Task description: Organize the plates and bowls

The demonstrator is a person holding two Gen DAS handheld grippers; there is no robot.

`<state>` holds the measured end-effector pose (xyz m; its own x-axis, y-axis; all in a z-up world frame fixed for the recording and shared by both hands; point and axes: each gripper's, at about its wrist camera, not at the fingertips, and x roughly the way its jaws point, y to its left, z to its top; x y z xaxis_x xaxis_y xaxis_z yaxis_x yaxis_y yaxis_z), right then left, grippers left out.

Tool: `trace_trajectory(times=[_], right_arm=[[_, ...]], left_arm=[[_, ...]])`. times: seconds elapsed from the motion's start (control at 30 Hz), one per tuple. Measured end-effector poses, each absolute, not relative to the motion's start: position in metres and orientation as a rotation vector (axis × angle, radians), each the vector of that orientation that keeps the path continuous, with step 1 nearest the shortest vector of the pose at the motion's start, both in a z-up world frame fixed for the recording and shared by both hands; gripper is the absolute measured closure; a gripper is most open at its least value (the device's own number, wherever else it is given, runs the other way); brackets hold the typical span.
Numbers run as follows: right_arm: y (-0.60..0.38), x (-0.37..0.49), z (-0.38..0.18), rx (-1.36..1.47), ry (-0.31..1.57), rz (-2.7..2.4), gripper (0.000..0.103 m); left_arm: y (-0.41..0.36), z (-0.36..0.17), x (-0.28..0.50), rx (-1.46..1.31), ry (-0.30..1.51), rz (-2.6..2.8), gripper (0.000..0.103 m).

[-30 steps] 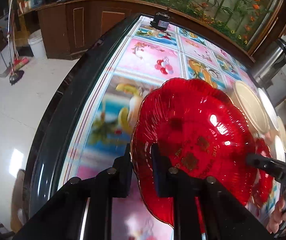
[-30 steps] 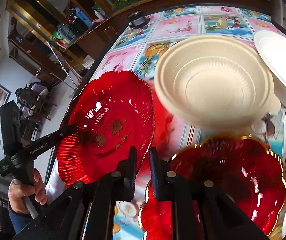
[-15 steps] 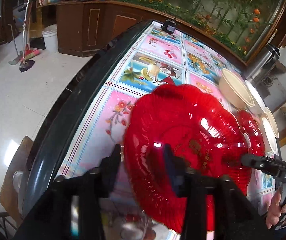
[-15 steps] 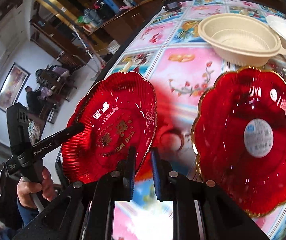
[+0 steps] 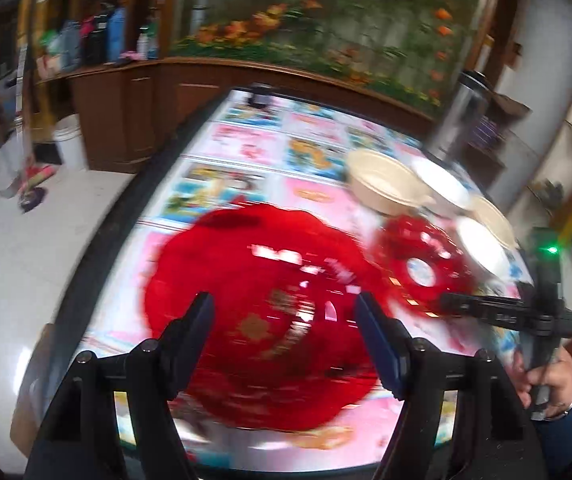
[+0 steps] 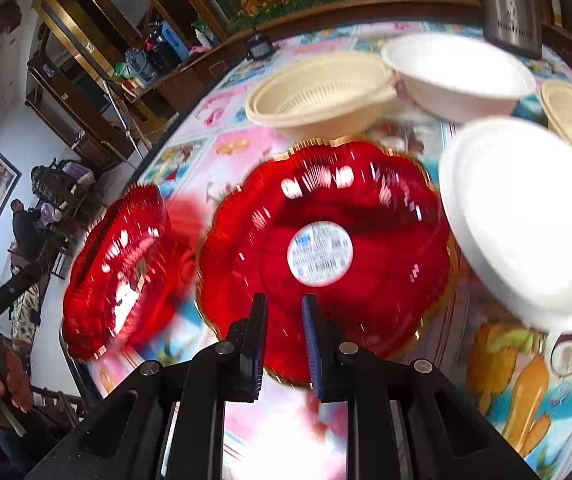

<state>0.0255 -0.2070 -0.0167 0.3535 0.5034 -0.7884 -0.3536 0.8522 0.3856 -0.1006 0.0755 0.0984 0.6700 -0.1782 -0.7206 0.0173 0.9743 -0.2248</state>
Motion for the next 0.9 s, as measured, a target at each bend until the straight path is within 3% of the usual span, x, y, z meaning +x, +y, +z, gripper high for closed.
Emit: trace_trajectory(times=[0.37, 0.53, 0.67, 0.73, 0.8, 0.9], right_arm=[[-0.257, -0.05, -0.003, 0.071, 1.083, 0.607, 0.084], [-0.322, -0.075, 0.013, 0.225, 0.953, 0.502, 0.084], [-0.353, -0.066, 0.001, 0.384, 0.952, 0.446, 0.084], [-0.355, -0.061, -0.006, 0.415, 0.972, 0.44, 0.084], [-0.356, -0.055, -0.01, 0.445, 0.986, 0.453, 0.084], [-0.348, -0.05, -0.009, 0.453, 0.99, 0.463, 0.084]], left_arm=[[-0.009, 0.09, -0.093, -0.142, 0.889, -0.32, 0.032], [-0.051, 0.076, -0.082, -0.113, 0.935, -0.387, 0.032], [-0.076, 0.066, -0.063, -0.069, 0.966, -0.378, 0.032], [-0.085, 0.062, -0.053, -0.042, 0.976, -0.357, 0.036], [-0.092, 0.055, -0.042, -0.016, 1.001, -0.346, 0.049], [-0.098, 0.046, -0.03, 0.013, 1.028, -0.321, 0.051]])
